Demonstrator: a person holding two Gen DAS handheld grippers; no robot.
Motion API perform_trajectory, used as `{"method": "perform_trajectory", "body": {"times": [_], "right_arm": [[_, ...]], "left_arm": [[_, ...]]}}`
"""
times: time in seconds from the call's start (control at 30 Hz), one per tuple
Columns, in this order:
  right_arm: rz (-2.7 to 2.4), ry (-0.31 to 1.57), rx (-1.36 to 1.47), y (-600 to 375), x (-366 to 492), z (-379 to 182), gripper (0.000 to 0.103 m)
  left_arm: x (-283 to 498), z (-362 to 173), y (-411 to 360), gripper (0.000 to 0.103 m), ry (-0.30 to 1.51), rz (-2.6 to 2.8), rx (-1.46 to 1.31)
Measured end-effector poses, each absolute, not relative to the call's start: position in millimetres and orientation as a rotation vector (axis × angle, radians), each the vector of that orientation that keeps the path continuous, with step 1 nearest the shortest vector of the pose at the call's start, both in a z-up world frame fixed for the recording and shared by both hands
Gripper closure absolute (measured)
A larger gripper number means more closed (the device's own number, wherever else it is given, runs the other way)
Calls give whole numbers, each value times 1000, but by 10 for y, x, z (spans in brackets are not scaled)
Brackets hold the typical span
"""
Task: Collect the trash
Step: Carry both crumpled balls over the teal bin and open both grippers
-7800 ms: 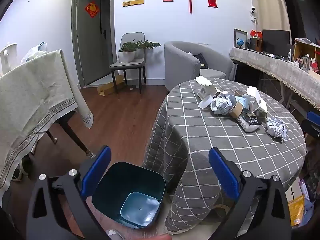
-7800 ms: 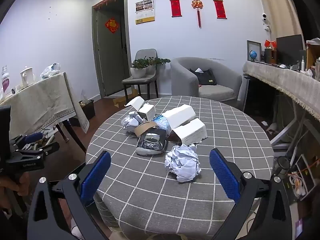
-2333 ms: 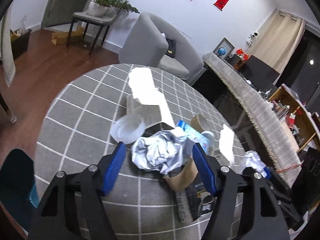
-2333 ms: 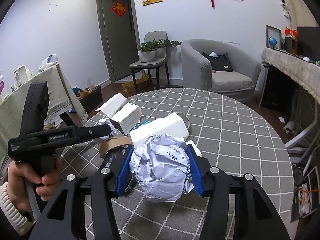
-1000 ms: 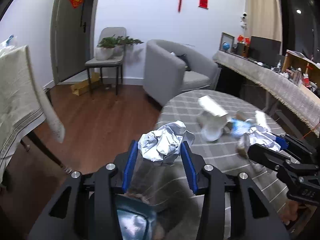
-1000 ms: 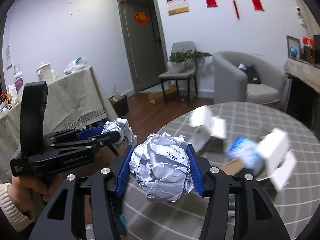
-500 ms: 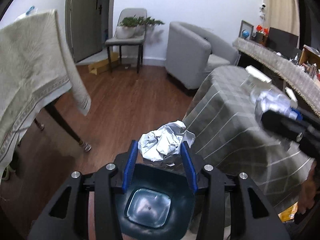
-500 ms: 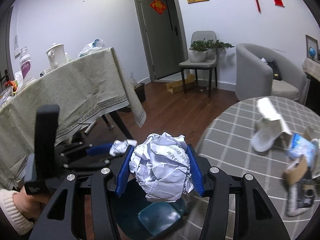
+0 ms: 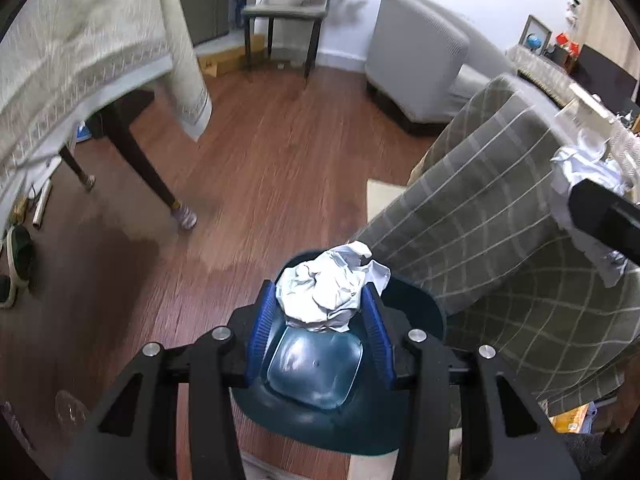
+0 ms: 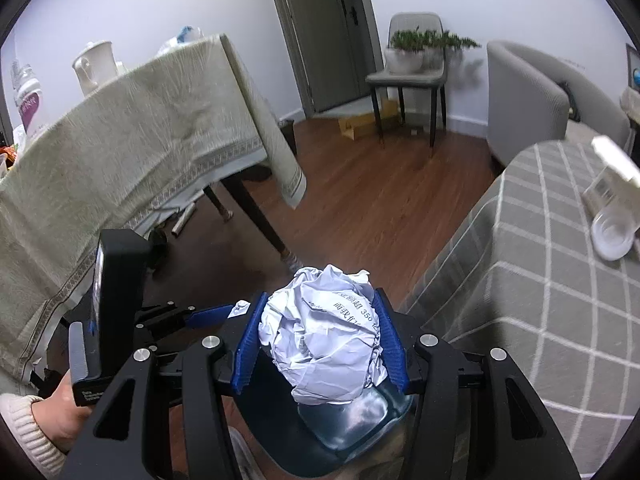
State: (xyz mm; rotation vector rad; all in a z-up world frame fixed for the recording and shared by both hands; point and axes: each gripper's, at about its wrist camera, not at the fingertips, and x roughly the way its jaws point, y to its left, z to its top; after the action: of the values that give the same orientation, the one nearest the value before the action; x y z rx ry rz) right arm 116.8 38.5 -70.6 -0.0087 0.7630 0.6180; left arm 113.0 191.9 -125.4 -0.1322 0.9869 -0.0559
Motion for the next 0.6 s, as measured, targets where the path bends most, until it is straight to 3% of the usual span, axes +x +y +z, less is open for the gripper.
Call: {"method": "perform_trajectory", "body": {"times": [0.4, 0.6], "right_arm": [[617, 876, -28, 603, 1250, -976, 50], [610, 930, -25, 701, 1311, -1135, 50]], "left_arm": [[1173, -1952, 2121, 53, 1240, -51, -161], [1120, -1933, 2198, 42, 1231, -52, -159]]}}
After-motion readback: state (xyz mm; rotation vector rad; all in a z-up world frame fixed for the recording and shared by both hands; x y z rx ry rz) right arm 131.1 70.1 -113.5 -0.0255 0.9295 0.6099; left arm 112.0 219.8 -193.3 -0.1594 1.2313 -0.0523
